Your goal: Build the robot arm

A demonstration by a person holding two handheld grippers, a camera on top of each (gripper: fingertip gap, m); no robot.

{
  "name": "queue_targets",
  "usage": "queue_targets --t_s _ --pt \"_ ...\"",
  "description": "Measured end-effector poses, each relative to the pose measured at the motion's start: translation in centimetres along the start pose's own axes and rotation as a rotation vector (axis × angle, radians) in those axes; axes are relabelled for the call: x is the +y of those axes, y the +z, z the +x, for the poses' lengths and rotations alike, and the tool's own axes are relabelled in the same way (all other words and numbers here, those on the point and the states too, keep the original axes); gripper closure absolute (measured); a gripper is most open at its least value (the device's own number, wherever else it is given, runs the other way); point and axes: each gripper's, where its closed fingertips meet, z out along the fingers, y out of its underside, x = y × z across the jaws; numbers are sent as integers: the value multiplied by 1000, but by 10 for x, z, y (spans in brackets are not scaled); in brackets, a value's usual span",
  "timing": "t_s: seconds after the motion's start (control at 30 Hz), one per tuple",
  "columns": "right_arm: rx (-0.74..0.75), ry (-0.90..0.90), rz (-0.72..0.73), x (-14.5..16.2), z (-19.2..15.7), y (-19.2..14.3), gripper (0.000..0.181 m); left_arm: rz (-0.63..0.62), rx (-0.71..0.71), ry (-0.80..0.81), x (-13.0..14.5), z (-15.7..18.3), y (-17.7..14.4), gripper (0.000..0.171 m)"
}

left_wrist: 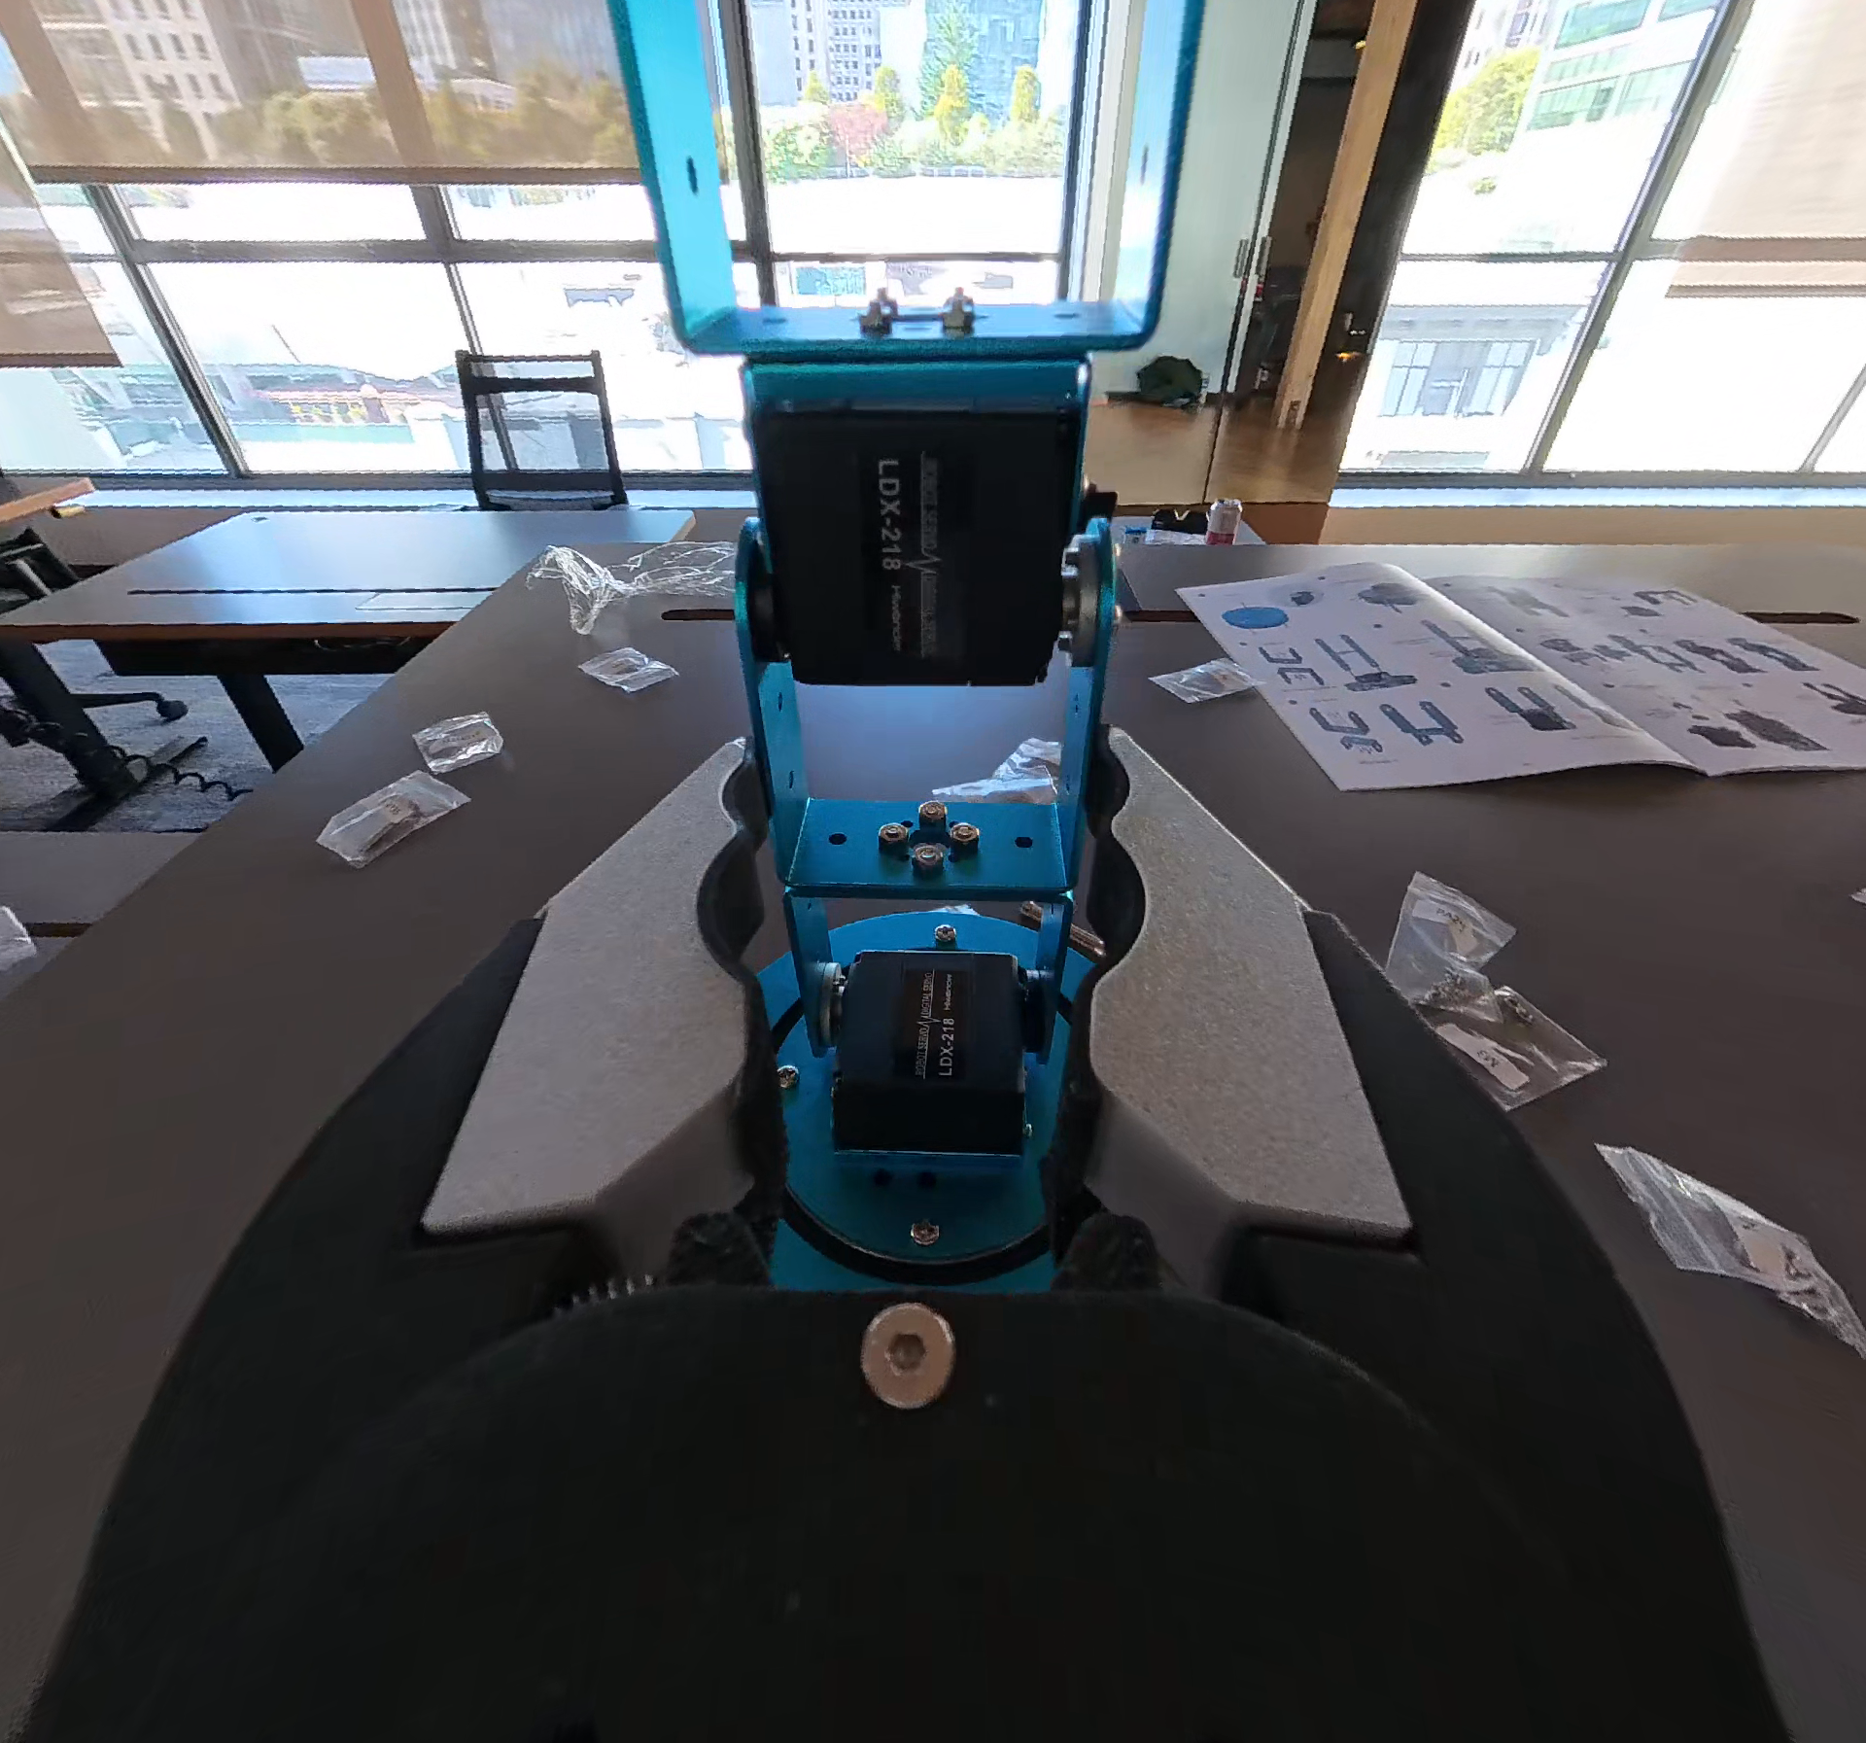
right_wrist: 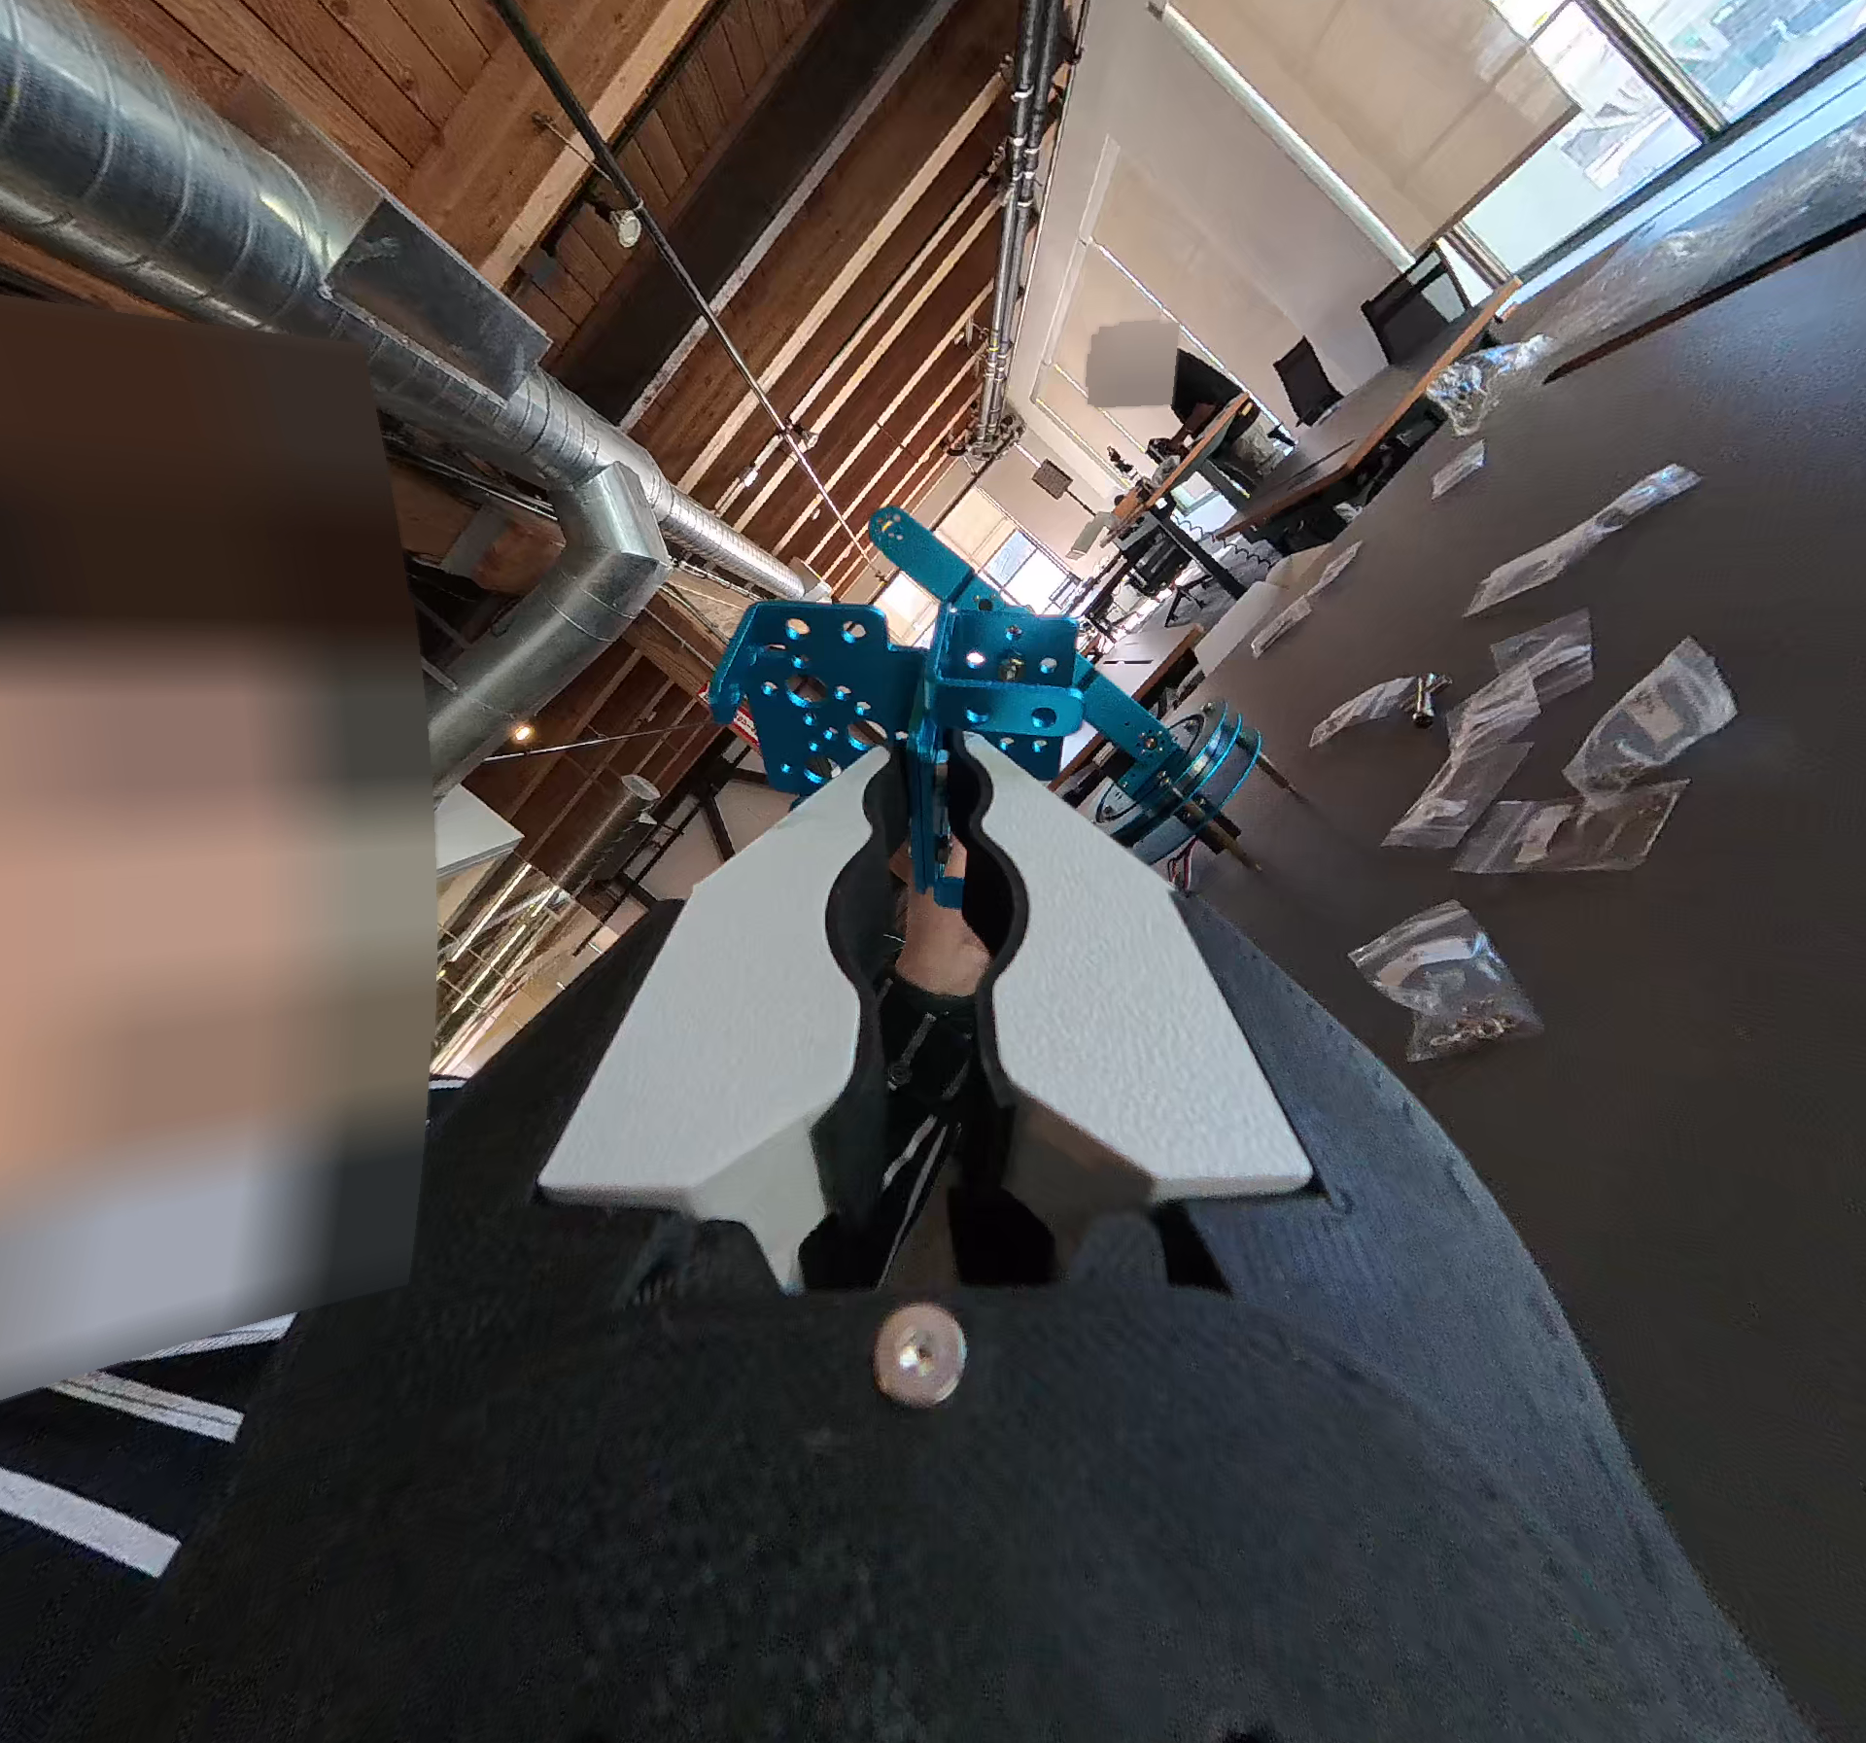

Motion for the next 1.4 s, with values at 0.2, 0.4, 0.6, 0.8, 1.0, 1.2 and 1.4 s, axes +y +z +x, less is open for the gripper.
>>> queue_targets --t_s 0.2,0.4,0.6,0.8,1.0,1.2,1.4 --pt "41 1 5 8 -1 11 177 53 107 8 -9 6 -8 100" --pt "66 -27 14 10 -10 20 176 204 525 -10 -74 -20 -37 98" --pt "81 -40 32 19 -12 22 177 69 1020 -80 -83 -11 -26 109" --pt "83 -27 57 19 -7 10 178 -54 1100 -51 -56 0 -7 116" --pt "93 7 53 2 16 -20 177 -58 1077 -140 -50 0 -6 115" --pt "79 71 14 -30 57 -49 176 -76 941 -222 -47 -4 -7 115" --pt "22 94 -70 -62 92 -63 177 -88 781 -276 -47 -7 -11 119"
